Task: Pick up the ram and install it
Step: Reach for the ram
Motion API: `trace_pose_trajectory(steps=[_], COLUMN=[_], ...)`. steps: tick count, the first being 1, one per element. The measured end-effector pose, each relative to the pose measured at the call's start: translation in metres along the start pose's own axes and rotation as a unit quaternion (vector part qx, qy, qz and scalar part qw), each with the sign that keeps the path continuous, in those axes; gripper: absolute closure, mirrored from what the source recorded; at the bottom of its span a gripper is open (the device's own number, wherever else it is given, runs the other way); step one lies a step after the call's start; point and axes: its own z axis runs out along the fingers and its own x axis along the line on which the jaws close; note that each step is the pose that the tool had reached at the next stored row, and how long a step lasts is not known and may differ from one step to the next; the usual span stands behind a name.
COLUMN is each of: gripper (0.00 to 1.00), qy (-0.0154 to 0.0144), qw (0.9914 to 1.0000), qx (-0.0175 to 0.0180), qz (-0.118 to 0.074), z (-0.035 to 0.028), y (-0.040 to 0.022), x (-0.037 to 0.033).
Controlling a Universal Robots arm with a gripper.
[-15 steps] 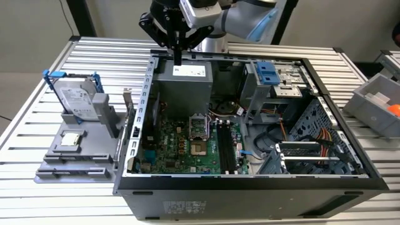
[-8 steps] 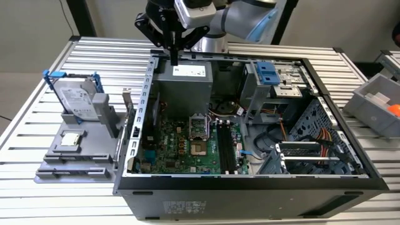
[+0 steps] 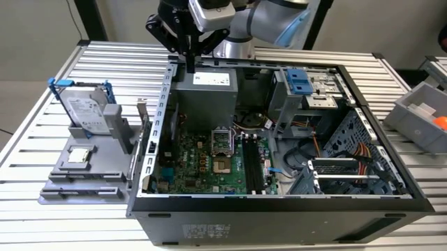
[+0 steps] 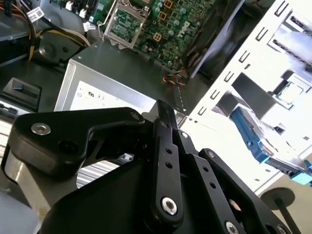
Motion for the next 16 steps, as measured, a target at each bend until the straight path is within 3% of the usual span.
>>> trace_pose_trajectory(steps=[16], gripper=[1.00], qy=[-0.0001], qw=[1.00000], qx=[0.0000], qz=[0.000], z=[-0.0003], y=[-0.0011], x=[0.0145])
